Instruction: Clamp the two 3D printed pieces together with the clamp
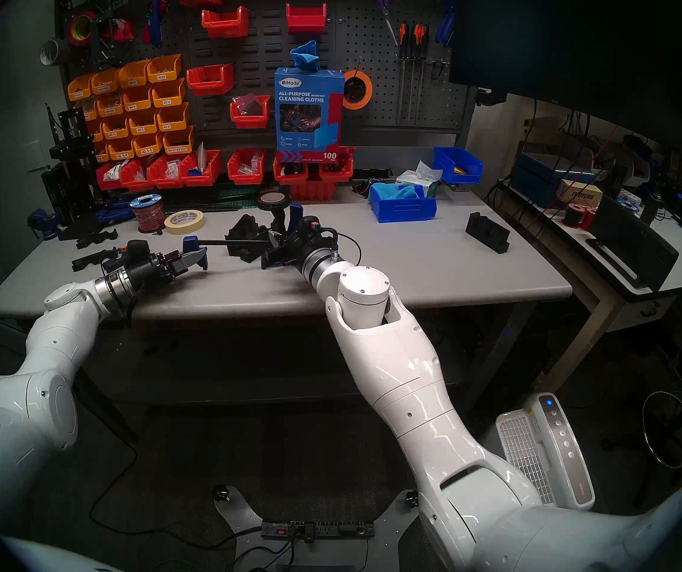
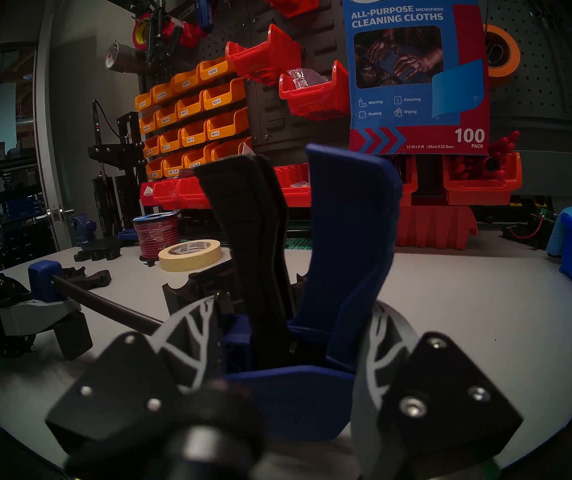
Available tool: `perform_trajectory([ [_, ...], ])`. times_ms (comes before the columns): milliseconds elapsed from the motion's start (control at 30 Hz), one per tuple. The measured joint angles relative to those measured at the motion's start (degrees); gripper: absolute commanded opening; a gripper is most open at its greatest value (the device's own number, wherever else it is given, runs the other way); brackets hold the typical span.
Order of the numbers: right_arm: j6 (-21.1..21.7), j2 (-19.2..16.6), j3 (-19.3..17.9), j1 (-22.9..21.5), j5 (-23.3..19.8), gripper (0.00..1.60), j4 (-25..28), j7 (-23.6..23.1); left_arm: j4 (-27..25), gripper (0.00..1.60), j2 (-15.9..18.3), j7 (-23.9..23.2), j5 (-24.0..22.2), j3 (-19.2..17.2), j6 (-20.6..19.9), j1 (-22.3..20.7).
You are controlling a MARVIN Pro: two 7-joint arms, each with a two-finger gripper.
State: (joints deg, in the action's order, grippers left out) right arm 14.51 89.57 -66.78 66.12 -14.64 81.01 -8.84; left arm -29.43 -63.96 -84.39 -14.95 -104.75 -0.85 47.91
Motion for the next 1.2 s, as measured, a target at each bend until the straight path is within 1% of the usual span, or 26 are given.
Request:
perform_trajectory([
  [467, 0.75, -0.12, -0.01, -0.41, -0.03, 0.0, -0.01, 0.34, 4.08, 0.0, 0.11, -0.91, 0.66, 0.4, 0.08, -2.62],
  [867, 0.99, 0.05, 0.39, -0.82, -0.23, 0.0, -0.55, 0.48, 4.52, 0.0, -0.06, -0.79, 0.09, -1.23, -0.05, -2.75],
  [1200, 0.9, 0.24, 0.75, -0.93, -0.58, 0.0, -0.94, 0.72, 3.92, 0.0, -0.1, -0.56, 0.19, -2.36, -0.5, -2.81],
])
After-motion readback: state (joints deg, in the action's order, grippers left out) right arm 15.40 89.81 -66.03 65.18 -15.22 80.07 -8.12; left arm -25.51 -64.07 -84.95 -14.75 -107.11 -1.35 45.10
